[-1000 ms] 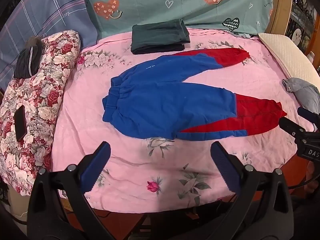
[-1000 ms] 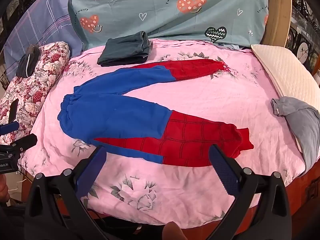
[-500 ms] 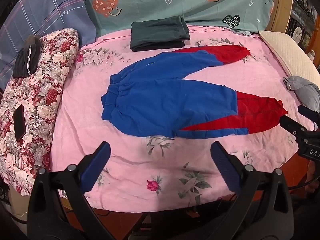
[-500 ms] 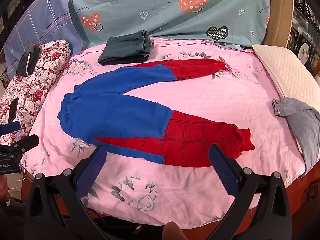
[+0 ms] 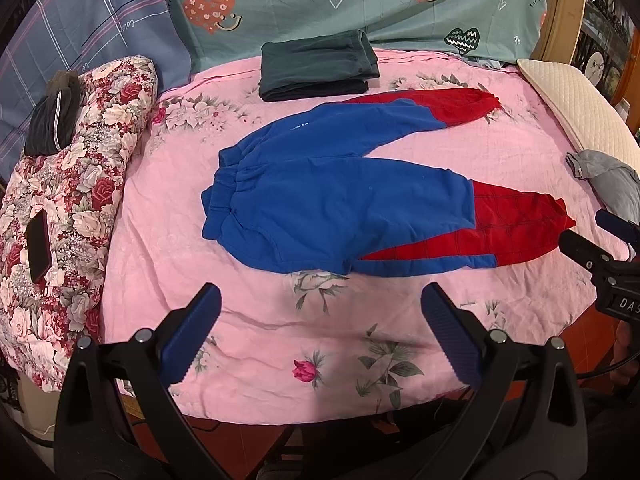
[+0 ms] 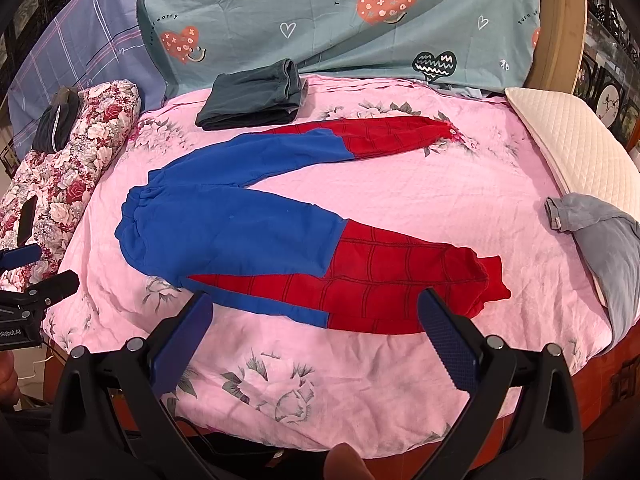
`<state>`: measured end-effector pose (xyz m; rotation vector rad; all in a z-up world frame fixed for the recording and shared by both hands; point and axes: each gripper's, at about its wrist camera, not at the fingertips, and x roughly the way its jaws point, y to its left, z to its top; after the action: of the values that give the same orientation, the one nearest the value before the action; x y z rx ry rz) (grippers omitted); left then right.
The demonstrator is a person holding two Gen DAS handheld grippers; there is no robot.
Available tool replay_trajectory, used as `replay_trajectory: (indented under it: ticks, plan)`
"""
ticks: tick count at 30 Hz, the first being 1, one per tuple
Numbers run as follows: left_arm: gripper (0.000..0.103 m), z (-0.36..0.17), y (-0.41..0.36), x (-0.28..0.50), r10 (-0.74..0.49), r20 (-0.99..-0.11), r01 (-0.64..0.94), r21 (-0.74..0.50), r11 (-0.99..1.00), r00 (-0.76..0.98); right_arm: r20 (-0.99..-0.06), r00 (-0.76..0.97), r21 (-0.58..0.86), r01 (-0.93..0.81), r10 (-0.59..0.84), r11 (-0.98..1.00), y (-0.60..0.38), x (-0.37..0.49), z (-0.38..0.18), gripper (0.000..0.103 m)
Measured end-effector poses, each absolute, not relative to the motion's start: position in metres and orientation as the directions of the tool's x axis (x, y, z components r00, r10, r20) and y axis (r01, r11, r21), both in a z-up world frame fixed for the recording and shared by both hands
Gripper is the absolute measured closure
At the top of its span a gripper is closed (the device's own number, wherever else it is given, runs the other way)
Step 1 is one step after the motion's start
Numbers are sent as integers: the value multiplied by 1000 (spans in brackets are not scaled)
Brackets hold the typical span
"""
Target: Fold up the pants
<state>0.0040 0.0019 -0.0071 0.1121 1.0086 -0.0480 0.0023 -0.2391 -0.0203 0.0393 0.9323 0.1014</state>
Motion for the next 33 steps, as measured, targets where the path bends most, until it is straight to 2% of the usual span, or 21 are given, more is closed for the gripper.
replay_trajectory:
  ticks: [33]
  plan:
    - [2,-9,0,4,15,-853,95,76,993,521,-803,587,81,-70,106,994,-239,2,-23,1]
